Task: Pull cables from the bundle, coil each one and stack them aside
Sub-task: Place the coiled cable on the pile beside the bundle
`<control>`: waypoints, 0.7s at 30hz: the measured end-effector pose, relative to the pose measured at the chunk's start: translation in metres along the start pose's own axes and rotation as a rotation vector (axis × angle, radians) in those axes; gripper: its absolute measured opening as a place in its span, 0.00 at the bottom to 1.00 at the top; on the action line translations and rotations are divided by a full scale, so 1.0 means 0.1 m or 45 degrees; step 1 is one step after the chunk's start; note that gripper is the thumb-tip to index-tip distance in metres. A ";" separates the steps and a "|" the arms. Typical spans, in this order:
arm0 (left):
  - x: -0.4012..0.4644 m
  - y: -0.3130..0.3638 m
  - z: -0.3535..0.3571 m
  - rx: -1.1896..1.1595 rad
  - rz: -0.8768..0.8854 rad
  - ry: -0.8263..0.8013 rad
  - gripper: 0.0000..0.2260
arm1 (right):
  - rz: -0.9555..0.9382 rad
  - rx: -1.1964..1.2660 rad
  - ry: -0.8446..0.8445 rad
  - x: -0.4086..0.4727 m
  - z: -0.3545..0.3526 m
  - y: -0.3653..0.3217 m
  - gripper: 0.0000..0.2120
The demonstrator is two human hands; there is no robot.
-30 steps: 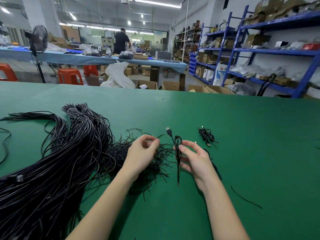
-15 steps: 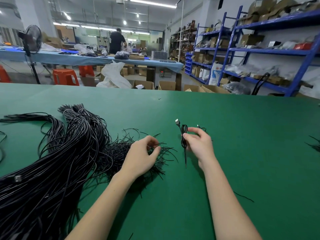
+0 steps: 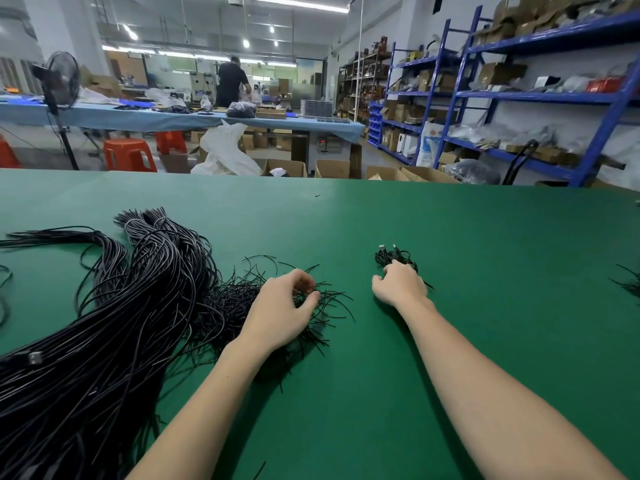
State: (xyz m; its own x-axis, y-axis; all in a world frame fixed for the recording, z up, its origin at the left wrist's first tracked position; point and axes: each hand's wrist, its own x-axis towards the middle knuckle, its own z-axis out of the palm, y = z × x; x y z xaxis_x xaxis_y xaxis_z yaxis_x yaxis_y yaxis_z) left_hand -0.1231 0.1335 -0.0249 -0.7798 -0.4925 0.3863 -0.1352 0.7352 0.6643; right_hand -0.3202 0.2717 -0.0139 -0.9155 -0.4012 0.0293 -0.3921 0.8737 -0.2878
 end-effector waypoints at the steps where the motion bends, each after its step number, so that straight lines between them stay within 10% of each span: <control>1: 0.00 -0.01 0.00 0.007 -0.004 0.000 0.05 | -0.003 -0.011 -0.007 0.00 -0.01 0.00 0.20; 12: -0.04 0.05 -0.03 0.091 -0.050 -0.039 0.09 | -0.474 0.664 0.409 -0.62 -0.12 -0.55 0.10; 21: -0.06 0.08 -0.11 0.096 -0.071 -0.013 0.08 | -0.256 1.029 0.543 -1.14 0.38 -0.77 0.05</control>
State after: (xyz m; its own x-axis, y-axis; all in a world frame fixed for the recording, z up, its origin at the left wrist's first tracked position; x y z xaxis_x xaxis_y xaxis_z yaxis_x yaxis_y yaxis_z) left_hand -0.1125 0.1375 -0.0152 -0.7759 -0.5290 0.3437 -0.2238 0.7402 0.6340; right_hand -0.1823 0.2400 -0.0319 -0.8559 -0.2492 0.4532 -0.5116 0.2787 -0.8128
